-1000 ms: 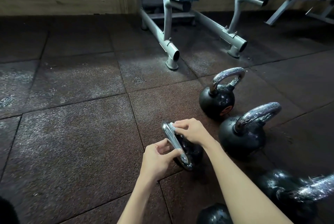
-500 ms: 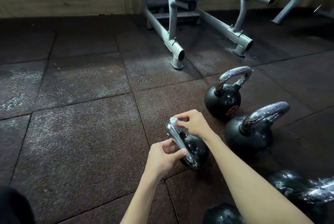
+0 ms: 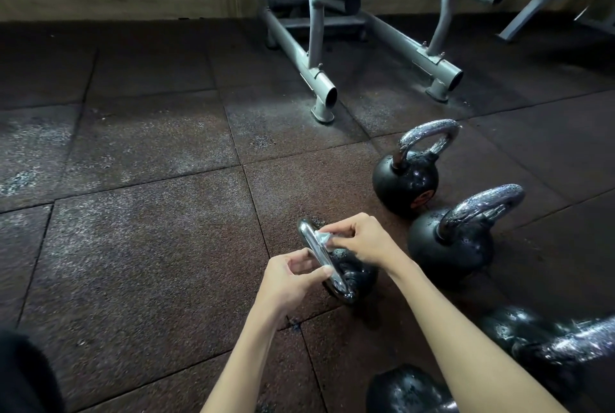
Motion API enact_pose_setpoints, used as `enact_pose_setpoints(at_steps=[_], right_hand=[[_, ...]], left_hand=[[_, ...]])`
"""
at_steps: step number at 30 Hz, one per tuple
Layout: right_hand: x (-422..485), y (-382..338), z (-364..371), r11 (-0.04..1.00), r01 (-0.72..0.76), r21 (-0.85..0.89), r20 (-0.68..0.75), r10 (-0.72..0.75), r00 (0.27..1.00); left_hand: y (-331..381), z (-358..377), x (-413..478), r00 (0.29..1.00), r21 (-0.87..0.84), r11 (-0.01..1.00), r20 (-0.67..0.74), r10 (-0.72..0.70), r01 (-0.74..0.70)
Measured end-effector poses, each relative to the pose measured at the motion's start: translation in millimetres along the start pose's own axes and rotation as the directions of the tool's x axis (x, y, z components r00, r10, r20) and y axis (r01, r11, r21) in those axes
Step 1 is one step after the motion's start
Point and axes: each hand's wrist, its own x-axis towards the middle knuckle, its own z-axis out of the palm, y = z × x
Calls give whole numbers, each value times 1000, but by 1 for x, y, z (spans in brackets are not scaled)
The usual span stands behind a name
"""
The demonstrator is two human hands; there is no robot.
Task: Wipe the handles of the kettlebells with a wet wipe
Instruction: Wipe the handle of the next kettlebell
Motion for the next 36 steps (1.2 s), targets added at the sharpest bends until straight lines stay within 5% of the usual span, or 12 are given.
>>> enact_pose_setpoints(at_steps=[4, 10, 15, 23, 28, 36], right_hand=[[6, -14, 1, 998, 47, 33, -93, -43, 995], [-23, -10, -6, 999, 44, -6, 64, -44, 997], [-19, -15, -3, 999, -2, 39, -16, 3, 1000], [-70, 1, -9, 999, -50, 21, 78, 48, 996], [-71, 1, -10, 999, -4, -47, -11, 3, 1000], [-72, 2, -17, 982, -45, -183, 39, 53, 998]], left_hand=[[3, 3, -1, 1000, 22, 1000, 8, -6, 6], [-2, -7, -1, 999, -10, 999, 26, -36, 36], [-1, -6, 1, 999, -38, 998, 22, -45, 46], [-3, -14, 9, 994, -64, 993, -44, -101, 98], [4, -12, 13, 994, -37, 994, -41, -104, 103], [18, -16, 9, 991, 18, 991, -6, -136, 136]])
